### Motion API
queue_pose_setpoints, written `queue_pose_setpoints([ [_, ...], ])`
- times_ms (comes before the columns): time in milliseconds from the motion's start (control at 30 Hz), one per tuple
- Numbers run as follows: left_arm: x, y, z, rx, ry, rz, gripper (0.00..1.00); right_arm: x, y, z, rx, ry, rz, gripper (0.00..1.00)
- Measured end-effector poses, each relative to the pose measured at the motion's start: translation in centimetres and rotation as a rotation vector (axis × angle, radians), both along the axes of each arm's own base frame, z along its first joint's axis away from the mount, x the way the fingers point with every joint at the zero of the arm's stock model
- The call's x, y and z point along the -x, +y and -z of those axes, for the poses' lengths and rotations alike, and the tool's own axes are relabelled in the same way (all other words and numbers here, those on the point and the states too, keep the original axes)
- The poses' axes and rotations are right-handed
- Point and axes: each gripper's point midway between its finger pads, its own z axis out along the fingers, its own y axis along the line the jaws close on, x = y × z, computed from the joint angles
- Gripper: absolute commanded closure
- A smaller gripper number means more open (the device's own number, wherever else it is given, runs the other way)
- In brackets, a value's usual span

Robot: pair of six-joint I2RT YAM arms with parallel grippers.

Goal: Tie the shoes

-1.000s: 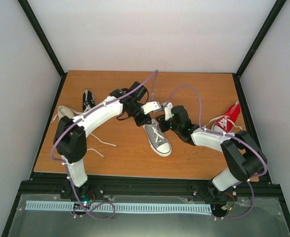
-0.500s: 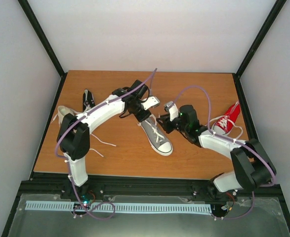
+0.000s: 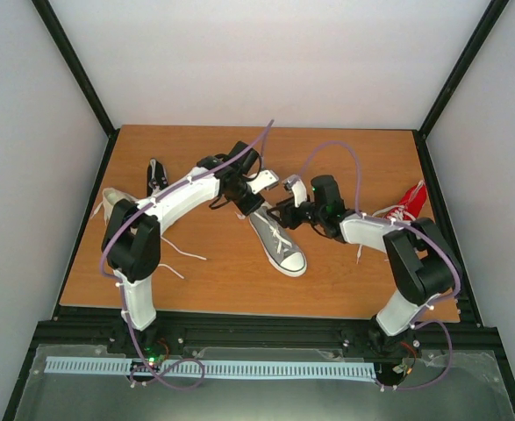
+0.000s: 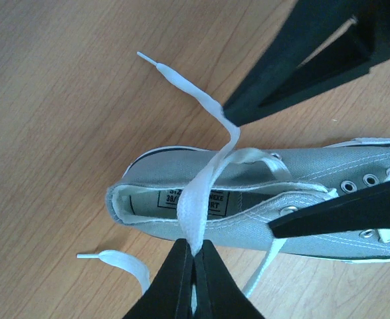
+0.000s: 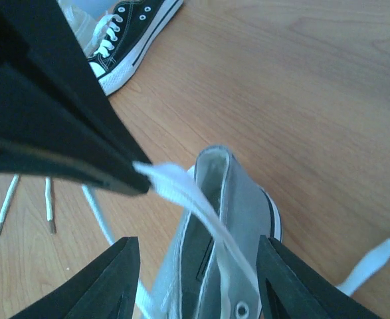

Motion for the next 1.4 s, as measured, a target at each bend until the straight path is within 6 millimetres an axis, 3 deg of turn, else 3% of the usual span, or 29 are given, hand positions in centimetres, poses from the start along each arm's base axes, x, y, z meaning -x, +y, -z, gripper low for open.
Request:
queue_pose_setpoints([
  [267,0.1,-0.1,-0.1,0.007,0.005,0.004,0.99,-1.6,1.3,0.1,-0.01,-0.009,-0.036,0.67],
  [533,0.1,-0.2,-0.2,0.018,0.007,0.007,0.99,-0.6,2.0,0.3,-0.043,0.026,-0.099,0.97],
  [600,0.2,-0.3,-0.3,0.037,0.018,0.015,0.98,-0.1,2.2,0.1,-0.062,0.044,-0.121,0.97],
  [800,0.4,-0.7,-0.8,0.109,0.035,0.074,0.67,0.6,2.3,-0.4,-0.117,0.096,-0.16,0.97],
  [867,0.5,-0.8,-1.0,0.127,0.033,0.107,0.61,0.7,2.0,-0.6,-0.136,0.114,-0.168,0.97],
  [1300,2.3,-1.4,-1.4,0.177,-0.002,0.295,0.6,3.6,1.6,-0.8,-0.156,0.226,-0.284,0.97],
  [1400,2.6,-1.6,-1.5,0.194,0.003,0.317,0.68,3.7,1.7,-1.3,-0.152,0.226,-0.303,0.97],
])
